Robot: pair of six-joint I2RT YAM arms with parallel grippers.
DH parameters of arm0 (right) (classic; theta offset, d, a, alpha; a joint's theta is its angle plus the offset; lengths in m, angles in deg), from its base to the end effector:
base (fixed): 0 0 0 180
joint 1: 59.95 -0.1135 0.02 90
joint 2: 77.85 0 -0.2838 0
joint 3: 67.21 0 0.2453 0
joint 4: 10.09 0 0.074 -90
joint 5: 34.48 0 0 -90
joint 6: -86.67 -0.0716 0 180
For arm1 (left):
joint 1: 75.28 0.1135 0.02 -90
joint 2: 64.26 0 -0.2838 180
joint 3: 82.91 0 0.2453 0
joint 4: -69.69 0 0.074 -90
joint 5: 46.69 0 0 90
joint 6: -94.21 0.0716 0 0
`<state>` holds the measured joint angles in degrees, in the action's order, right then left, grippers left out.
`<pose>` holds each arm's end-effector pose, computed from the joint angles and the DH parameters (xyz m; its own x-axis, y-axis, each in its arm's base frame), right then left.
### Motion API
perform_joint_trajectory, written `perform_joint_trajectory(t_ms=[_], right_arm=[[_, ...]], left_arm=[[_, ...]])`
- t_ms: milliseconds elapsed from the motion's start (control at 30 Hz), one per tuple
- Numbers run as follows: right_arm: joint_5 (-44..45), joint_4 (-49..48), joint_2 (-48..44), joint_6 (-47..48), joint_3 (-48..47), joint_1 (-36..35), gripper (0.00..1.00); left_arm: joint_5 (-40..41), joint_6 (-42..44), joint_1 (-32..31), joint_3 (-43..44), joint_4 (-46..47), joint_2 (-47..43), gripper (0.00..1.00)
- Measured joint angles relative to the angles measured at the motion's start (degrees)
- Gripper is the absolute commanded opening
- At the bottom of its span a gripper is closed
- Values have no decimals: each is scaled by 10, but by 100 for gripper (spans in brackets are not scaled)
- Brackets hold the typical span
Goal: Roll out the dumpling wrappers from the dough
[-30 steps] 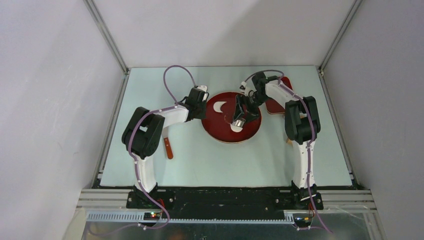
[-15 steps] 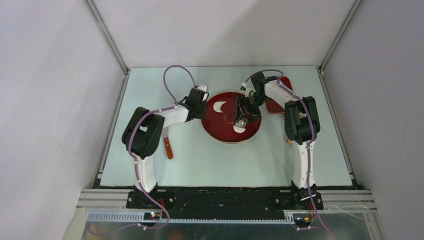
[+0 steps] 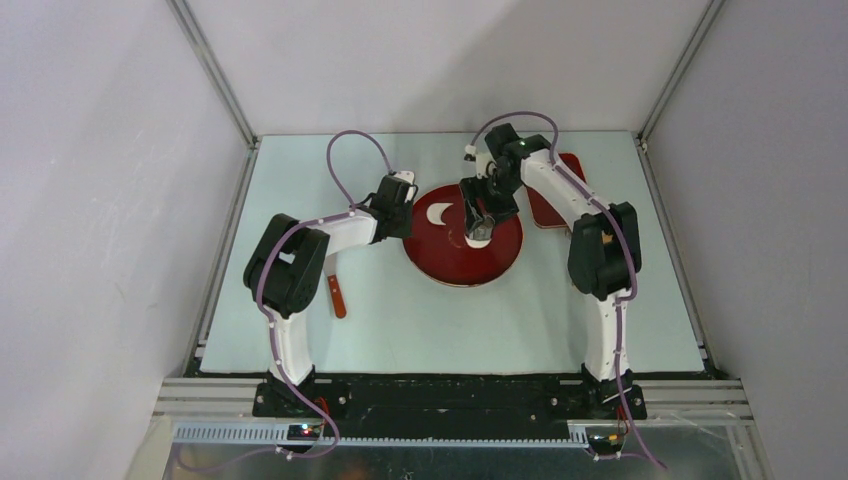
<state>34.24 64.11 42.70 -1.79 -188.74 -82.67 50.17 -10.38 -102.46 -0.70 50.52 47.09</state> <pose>0.4052 0.1978 0.2274 -0.8705 -0.3917 -0.2979 -0.4801 0.8088 0.3396 0.3900 -0.1907 0.1500 -0.7393 0.0985 -0.6661 0.2032 0.9758 -0.0812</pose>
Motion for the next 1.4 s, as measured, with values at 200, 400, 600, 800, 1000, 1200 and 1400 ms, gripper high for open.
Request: perform_joint_trajectory(t_ms=[200,400,600,800,1000,1200,1400], right_arm=[[48,24,-6,22,-23,-18,0],[49,54,-5,33,-25,-32,0],[83,43,-21,47,0,-50,0],[103,-58,-78,50,106,-52,0],[39,-56,-91,48,94,-44,0],[2,-74,-87,28,96,-14,0],[31,-95,-87,28,94,-2,0]], left_arm=[[0,0,0,0,0,0,20],[0,0,0,0,0,0,20],[0,0,0,0,0,0,20],[0,0,0,0,0,0,19],[0,0,0,0,0,0,19],[0,0,0,0,0,0,19],[0,0,0,0,0,0,19]])
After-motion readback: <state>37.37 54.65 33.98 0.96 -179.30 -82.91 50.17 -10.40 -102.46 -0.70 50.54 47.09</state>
